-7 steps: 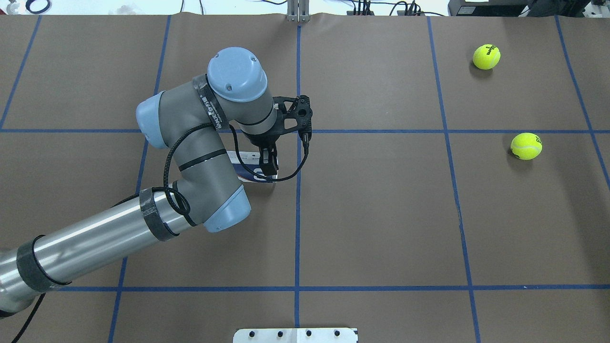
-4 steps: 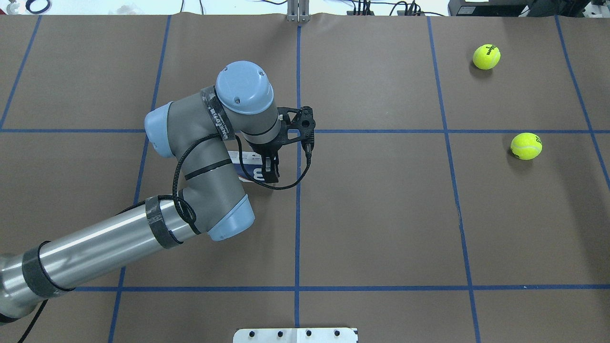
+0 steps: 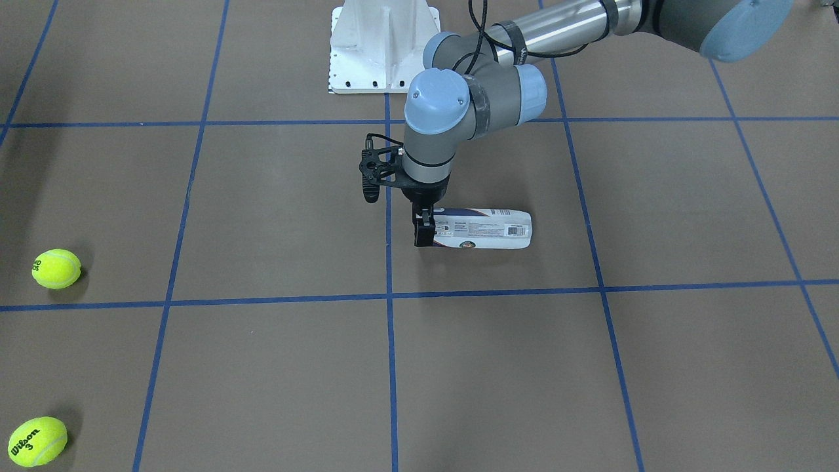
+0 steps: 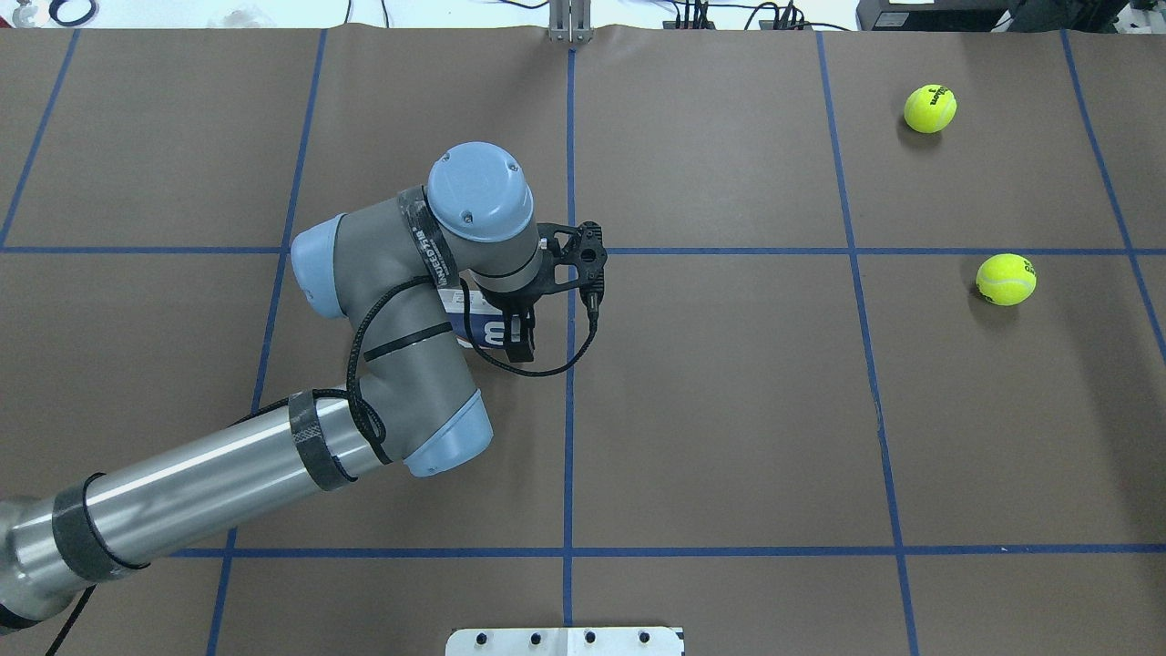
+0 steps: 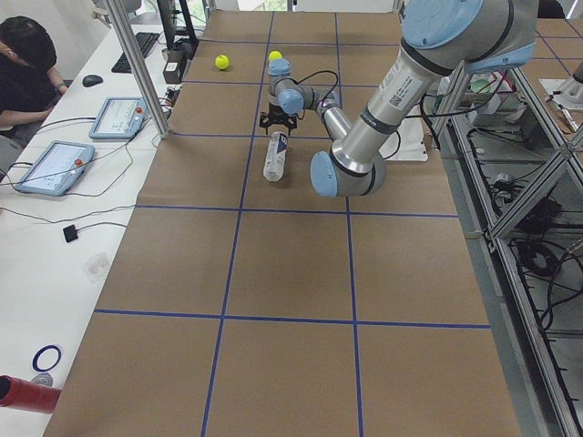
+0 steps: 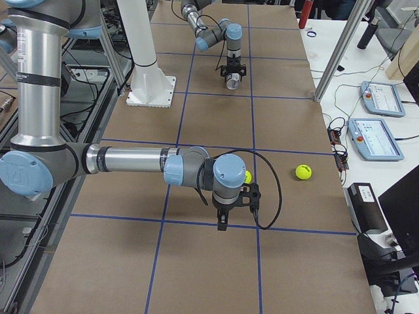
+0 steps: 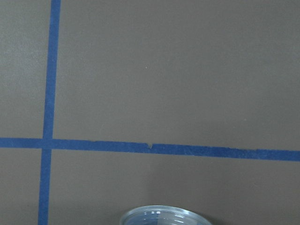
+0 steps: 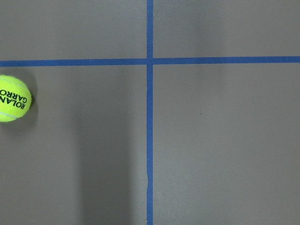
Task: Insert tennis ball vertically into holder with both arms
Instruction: 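Lower the left gripper and close it around the can's open end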
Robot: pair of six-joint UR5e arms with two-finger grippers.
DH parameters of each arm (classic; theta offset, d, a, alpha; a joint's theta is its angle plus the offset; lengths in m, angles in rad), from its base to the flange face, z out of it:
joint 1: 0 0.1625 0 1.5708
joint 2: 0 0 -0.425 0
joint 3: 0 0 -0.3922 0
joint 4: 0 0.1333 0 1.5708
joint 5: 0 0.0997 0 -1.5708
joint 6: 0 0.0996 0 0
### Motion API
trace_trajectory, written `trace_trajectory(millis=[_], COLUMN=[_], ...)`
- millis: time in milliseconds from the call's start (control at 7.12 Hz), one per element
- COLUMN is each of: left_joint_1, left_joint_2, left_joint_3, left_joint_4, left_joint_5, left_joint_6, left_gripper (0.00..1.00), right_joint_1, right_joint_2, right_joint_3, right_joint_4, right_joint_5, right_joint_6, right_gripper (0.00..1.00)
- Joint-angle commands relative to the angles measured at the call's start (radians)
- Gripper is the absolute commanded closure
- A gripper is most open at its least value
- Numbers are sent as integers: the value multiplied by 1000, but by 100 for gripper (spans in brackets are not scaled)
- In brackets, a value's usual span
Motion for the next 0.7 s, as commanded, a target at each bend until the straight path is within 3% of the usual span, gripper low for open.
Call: trace_trajectory(millis=[0,562], left_joint_1=[11,21], left_joint_2=[-1,-1], left_joint_3=[12,12], left_joint_4=[-5,-6], left_joint_5=[14,19], left_joint_6=[-2,-7], left_gripper=[1,1], right_joint_1=[0,0], right_joint_2=[0,1], right_joint_3=[-2,-2], right_joint_4=[0,0], right_joint_5=[-1,1], right_joint_6=[0,0], right_gripper=[1,1])
